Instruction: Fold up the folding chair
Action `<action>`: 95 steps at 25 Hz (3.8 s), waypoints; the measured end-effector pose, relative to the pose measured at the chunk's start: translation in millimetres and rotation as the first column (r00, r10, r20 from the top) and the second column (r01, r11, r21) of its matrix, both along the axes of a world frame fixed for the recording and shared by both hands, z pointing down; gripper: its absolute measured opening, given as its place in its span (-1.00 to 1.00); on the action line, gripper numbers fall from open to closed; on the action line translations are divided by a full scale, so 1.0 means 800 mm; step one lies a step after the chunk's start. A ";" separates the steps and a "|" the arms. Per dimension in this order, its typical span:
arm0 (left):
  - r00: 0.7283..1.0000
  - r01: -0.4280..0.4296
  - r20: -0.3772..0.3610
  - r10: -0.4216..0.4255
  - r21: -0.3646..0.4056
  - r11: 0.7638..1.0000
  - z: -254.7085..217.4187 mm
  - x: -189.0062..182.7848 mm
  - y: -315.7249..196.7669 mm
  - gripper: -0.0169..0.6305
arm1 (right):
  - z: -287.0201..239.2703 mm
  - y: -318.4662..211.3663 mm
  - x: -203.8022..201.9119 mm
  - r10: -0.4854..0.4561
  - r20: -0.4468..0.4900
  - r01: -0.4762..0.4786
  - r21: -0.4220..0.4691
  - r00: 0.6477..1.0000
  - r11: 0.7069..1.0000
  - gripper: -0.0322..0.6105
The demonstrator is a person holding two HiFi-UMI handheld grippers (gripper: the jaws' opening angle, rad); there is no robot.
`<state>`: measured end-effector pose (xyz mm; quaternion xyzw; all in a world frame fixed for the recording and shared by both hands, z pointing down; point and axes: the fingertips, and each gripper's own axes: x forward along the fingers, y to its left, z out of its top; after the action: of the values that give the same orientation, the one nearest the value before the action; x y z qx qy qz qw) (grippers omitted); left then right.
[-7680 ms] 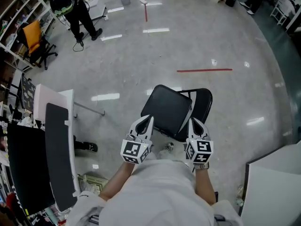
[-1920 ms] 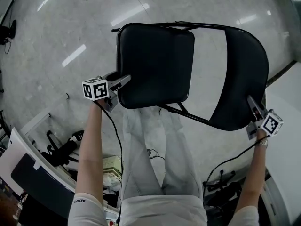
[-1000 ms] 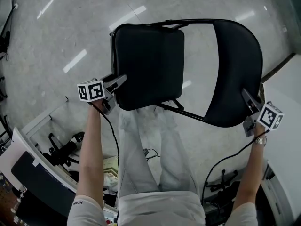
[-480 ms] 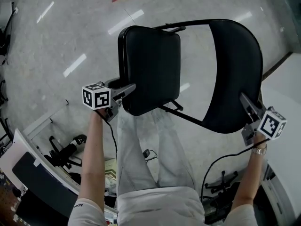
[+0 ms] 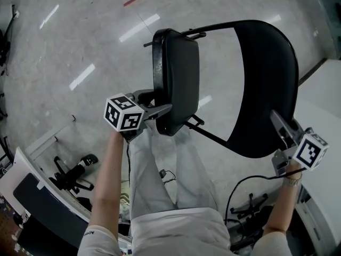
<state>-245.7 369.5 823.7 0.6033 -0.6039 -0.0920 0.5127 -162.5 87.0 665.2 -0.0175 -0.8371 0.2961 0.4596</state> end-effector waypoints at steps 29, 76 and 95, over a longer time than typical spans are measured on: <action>0.983 -0.136 0.124 0.138 -0.026 0.990 -0.028 0.090 -0.229 -0.22 | -0.053 0.009 0.000 0.004 -0.050 0.001 0.103 0.999 0.995 -0.56; 0.880 -0.354 0.367 0.301 0.084 0.932 -0.304 0.005 -0.213 -0.21 | -0.078 0.039 -0.004 0.023 -0.132 0.007 0.221 0.991 0.975 -0.67; 0.764 -0.536 0.475 0.437 0.090 0.839 -0.413 0.024 -0.275 -0.44 | -0.090 0.055 0.020 0.103 -0.100 -0.079 0.216 0.990 0.973 -0.68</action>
<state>-226.2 149.2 493.1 0.7976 -0.5103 0.1161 0.3000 -146.2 131.0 593.1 0.0863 -0.8370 0.2270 0.4904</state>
